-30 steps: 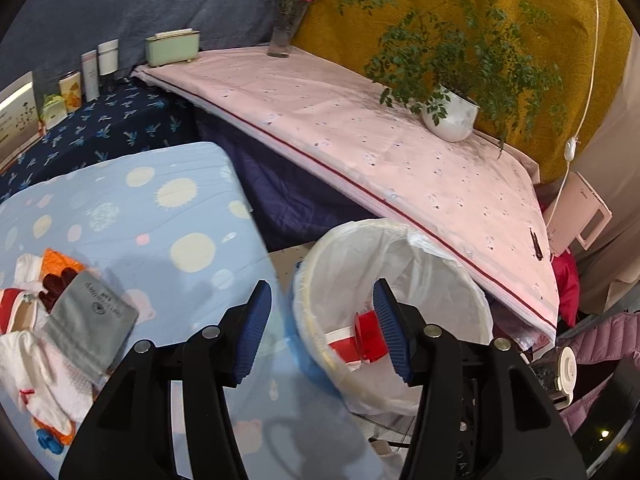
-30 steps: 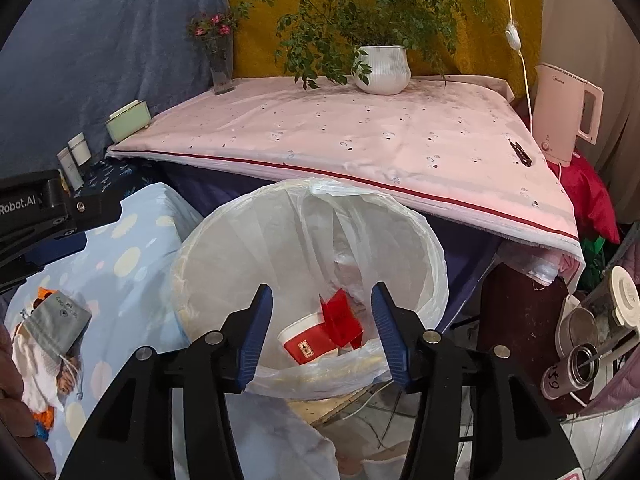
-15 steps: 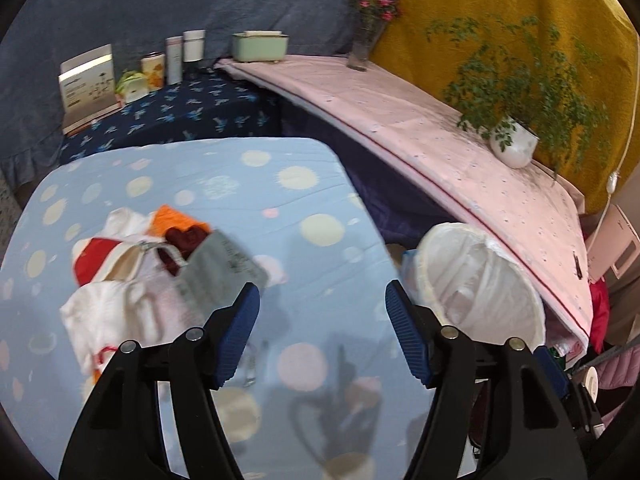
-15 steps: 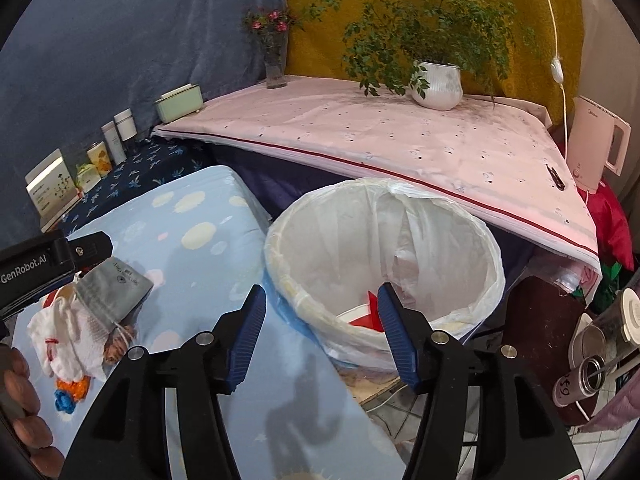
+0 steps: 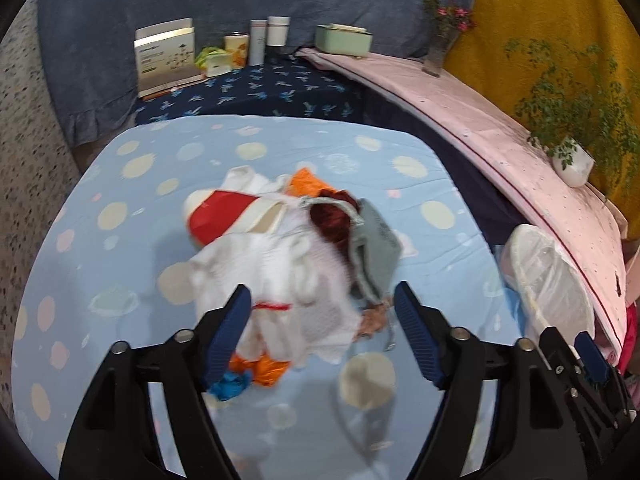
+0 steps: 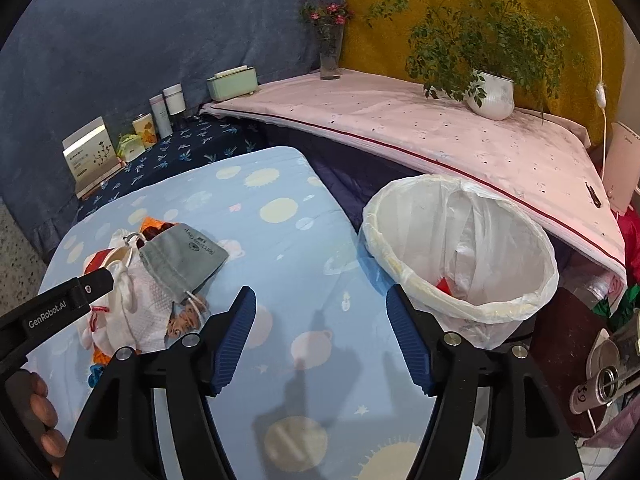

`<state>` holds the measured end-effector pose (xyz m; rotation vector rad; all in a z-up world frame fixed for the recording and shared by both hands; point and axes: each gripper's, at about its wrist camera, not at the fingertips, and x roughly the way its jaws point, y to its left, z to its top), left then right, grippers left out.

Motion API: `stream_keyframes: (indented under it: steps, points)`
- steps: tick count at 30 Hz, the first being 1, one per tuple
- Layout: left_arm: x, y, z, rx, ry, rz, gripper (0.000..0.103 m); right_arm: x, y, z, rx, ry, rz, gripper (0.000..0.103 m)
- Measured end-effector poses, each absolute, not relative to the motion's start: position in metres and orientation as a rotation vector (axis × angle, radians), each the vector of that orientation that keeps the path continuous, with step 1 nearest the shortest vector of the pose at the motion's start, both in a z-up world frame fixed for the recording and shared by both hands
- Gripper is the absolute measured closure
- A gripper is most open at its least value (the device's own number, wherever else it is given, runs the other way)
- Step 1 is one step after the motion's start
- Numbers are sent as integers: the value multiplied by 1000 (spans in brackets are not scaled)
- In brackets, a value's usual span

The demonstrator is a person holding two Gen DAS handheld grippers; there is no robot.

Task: Collect trash
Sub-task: 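Move both open tools back over the trash pile, then grasp the blue ribbon with the left tool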

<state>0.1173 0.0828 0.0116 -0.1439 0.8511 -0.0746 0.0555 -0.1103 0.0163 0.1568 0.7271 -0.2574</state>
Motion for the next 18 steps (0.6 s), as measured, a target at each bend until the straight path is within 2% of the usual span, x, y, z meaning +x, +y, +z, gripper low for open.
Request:
stream_keyframes:
  steps: [18]
  points:
    - [98, 151, -59, -184, 1026, 32, 28, 73, -42, -18, 116, 822, -143, 38]
